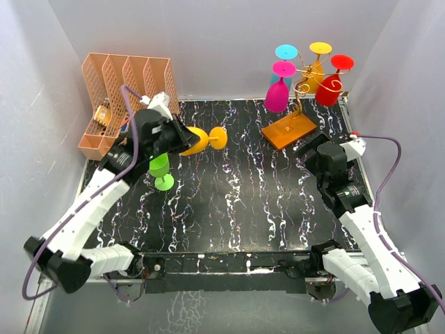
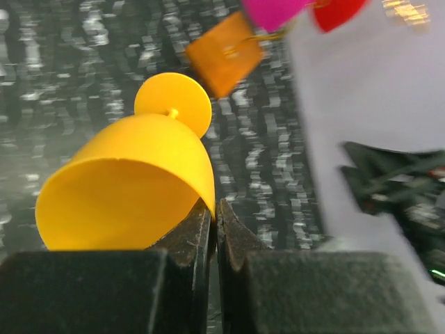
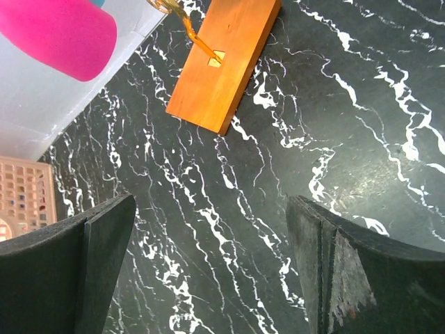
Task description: Take the wine glass off the wine glass rack
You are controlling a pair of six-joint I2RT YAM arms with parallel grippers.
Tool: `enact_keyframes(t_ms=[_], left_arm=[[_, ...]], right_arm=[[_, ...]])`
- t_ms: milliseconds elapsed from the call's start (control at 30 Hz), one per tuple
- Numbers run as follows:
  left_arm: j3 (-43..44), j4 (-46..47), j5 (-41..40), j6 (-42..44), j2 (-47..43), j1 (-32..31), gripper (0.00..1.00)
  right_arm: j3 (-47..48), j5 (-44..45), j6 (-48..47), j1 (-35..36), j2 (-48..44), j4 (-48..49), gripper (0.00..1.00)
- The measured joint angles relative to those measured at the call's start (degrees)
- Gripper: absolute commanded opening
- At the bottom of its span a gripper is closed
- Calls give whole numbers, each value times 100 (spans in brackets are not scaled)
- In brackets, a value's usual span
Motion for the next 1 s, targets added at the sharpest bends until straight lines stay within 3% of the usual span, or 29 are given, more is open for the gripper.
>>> enact_keyframes(t_ms=[133,333,733,1000], left_arm=[[807,-1178,-608,857,905,0,0],[1355,-2076,-1163,1805,1810,9,0],[2826,-2693,-1408,2892,3611,439,0],[3182,-2986,-1204,3112,4124,841,0]], right_arm=[[11,-155,-546,0,-103,66,98],[-398,-481,-1364,2,-844,636,98],[-643,-446,-1722,2,-1078,1067,98],[-675,-457,-1722,2,-960,1113,98]])
